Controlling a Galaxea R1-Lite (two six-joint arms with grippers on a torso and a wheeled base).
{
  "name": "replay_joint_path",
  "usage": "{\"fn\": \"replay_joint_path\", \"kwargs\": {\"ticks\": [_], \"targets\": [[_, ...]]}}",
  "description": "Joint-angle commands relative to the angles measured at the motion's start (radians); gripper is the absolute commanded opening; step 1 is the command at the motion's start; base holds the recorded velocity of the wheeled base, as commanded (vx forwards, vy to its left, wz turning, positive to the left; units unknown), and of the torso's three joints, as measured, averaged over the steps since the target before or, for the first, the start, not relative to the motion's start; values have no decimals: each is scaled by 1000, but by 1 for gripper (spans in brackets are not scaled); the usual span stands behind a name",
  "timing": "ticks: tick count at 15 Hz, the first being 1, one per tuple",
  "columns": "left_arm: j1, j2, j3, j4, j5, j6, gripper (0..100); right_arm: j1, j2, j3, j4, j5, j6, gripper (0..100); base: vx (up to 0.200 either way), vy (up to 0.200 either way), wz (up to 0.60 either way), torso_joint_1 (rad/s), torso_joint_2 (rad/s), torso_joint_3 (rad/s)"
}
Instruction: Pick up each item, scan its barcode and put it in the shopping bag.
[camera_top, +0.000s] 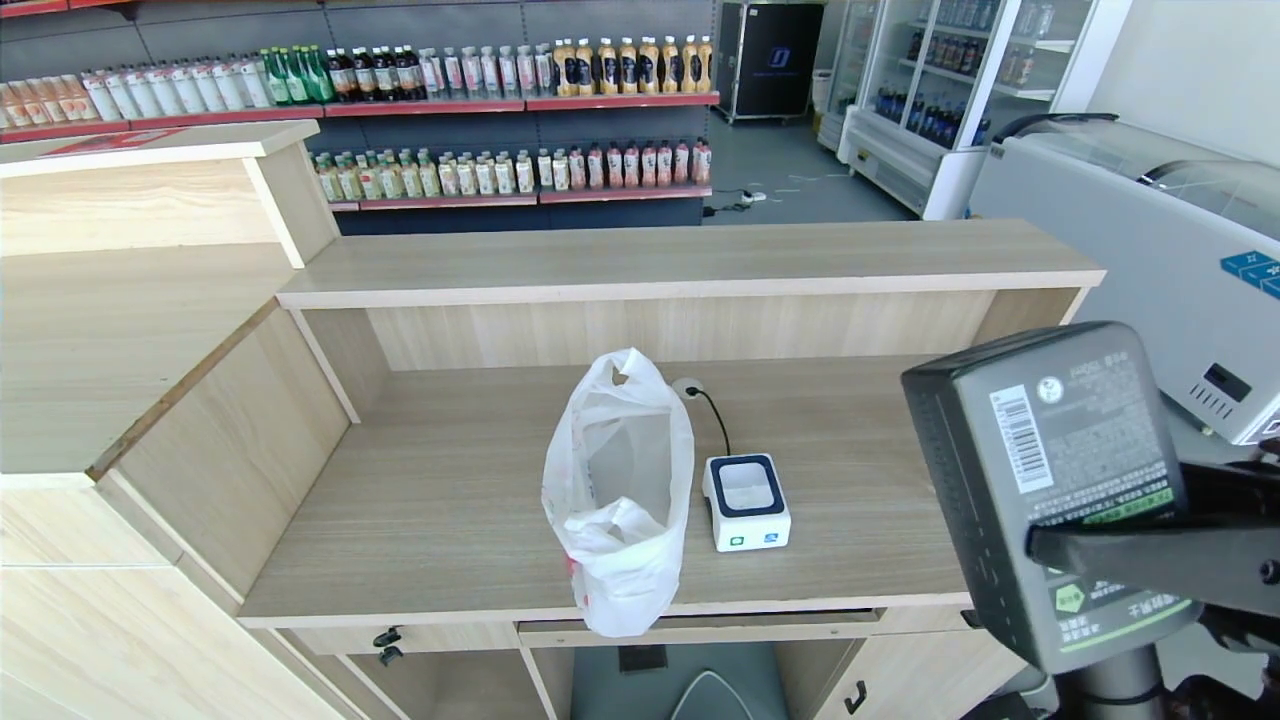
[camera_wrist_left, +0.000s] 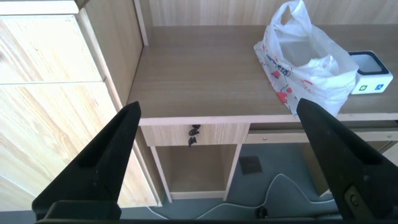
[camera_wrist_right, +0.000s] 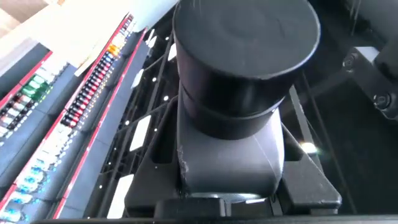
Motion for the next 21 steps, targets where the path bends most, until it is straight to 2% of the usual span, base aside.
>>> {"fn": "replay_joint_path", "kwargs": {"ticks": [1, 6, 10, 21], "targets": [[0, 0, 0, 0, 0, 0, 100, 40, -38, -2, 5, 0, 6, 0, 0, 0, 0, 0, 0, 0], [0, 0, 0, 0, 0, 0, 100, 34, -92, 1, 71, 3, -24, 0, 0, 0, 0, 0, 0, 0], [0, 0, 0, 0, 0, 0, 100, 23, -144, -2, 192, 5, -94, 0, 0, 0, 0, 0, 0, 0], [0, 0, 0, 0, 0, 0, 100, -6, -162, -2, 194, 32, -94, 0, 0, 0, 0, 0, 0, 0]]}}
